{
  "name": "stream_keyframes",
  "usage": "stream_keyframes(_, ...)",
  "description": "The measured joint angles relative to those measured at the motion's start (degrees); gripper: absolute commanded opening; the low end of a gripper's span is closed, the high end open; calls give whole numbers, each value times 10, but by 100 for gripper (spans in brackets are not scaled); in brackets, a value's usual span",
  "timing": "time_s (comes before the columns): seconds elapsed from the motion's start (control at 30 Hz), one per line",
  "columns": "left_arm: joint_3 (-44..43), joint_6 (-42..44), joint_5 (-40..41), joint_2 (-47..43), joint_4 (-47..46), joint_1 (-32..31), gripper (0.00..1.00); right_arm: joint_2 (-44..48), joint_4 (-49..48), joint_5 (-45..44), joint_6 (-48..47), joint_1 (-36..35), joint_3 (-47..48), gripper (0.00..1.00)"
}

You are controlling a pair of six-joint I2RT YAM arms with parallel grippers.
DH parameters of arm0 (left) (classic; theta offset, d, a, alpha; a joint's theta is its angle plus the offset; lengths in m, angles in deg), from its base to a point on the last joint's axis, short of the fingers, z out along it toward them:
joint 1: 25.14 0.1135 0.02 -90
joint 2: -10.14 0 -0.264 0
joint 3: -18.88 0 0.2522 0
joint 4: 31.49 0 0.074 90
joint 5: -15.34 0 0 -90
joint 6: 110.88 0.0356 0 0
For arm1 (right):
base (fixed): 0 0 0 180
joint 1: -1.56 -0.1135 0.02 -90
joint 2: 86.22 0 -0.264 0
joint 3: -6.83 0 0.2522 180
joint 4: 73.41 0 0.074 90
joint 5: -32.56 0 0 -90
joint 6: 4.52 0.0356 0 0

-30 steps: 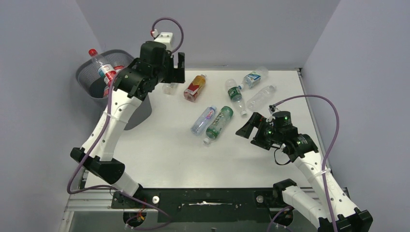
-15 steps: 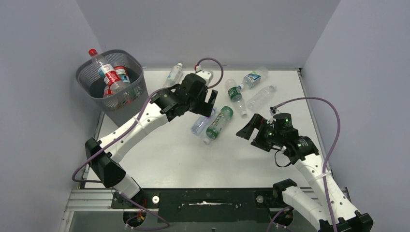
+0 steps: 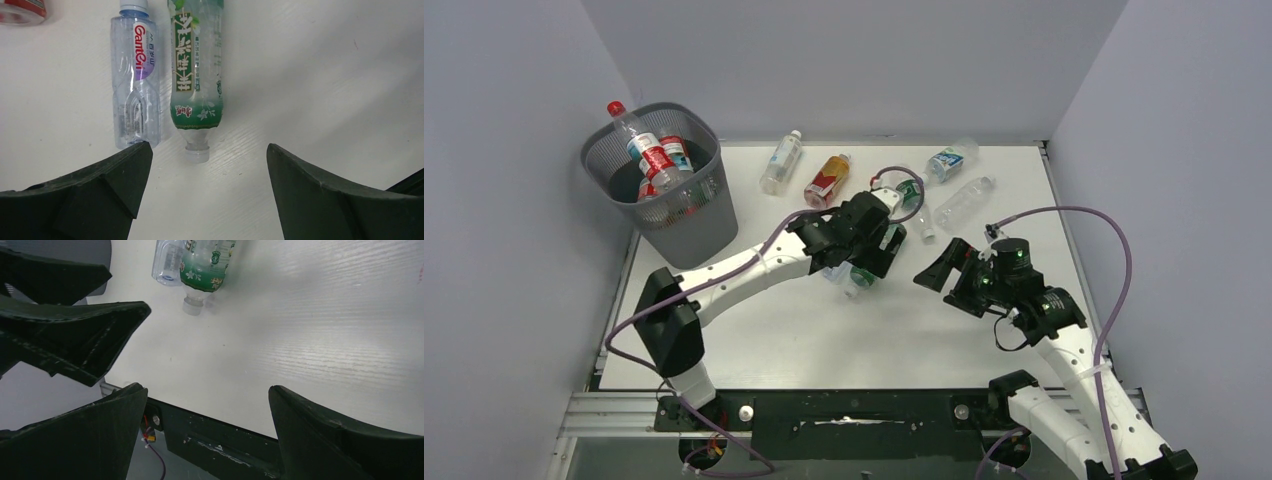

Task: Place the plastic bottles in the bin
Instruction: Pick up the plastic bottle at the center of the board.

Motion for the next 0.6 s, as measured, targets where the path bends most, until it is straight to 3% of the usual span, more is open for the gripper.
stream_keyframes(0.6, 30, 9, -3, 118, -76, -3, 85, 5, 1, 0, 0, 0, -7, 98)
